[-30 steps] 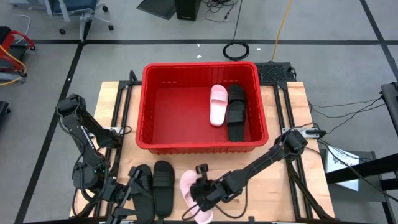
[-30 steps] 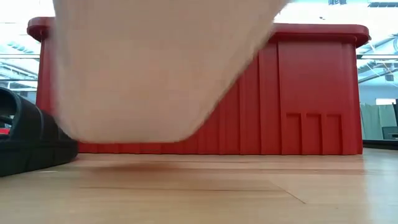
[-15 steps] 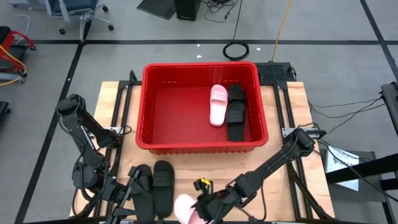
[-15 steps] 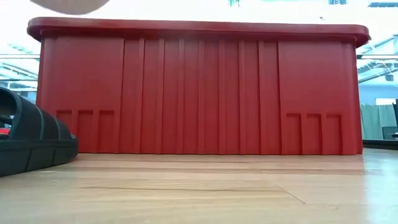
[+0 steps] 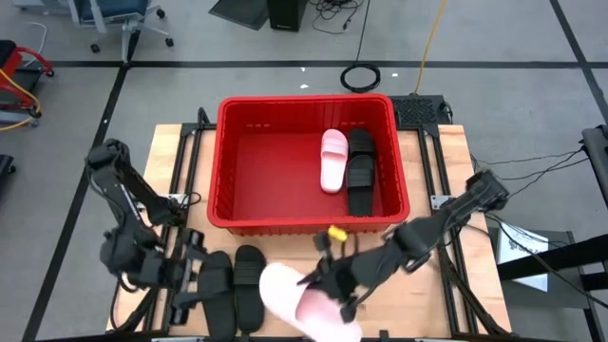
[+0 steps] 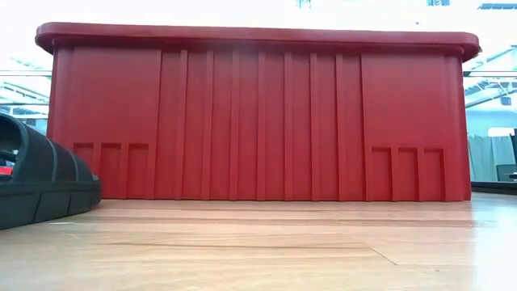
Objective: Pick and place slides into bin
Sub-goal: Put the pink slide into the red bin
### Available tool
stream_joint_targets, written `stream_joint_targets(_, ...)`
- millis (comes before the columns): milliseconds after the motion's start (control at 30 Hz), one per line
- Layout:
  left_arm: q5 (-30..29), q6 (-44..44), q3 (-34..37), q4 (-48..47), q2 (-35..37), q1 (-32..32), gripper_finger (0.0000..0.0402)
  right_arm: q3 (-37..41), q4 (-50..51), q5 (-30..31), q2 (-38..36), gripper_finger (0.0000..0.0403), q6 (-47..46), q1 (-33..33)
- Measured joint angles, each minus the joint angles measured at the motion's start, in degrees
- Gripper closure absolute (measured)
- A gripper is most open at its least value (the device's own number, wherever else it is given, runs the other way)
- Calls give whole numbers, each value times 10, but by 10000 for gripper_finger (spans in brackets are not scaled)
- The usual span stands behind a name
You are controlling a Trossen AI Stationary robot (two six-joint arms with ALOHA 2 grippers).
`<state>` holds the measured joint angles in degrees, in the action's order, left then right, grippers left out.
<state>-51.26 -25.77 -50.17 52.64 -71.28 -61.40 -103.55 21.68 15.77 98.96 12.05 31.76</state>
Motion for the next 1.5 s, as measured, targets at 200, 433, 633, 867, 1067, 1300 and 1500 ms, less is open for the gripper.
stream_joint_targets(200, -51, -64, 0, -73, 98, 17, 151, 0, 66, 77, -60, 397, 33, -35)
stream_joint_targets(433, -33, -36, 0, -259, 221, 101, 151, 0, 140, 128, -92, 397, 50, -112)
stream_joint_targets(633, 33, 7, 0, -370, 299, 204, 151, 0, 187, 128, -95, 397, 63, -207)
stream_joint_targets(867, 127, 44, 0, -443, 347, 329, 151, 0, 219, 126, -96, 396, 75, -307)
stream_joint_targets(1067, 199, 61, 0, -461, 344, 441, 151, 36, 210, 65, -96, 395, 93, -381)
stream_joint_targets(1300, 308, 93, 0, -484, 338, 600, 151, 134, 155, 35, -96, 395, 95, -451)
stream_joint_targets(1500, 450, 141, 0, -486, 318, 751, 151, 232, 78, 35, -108, 395, 96, -484)
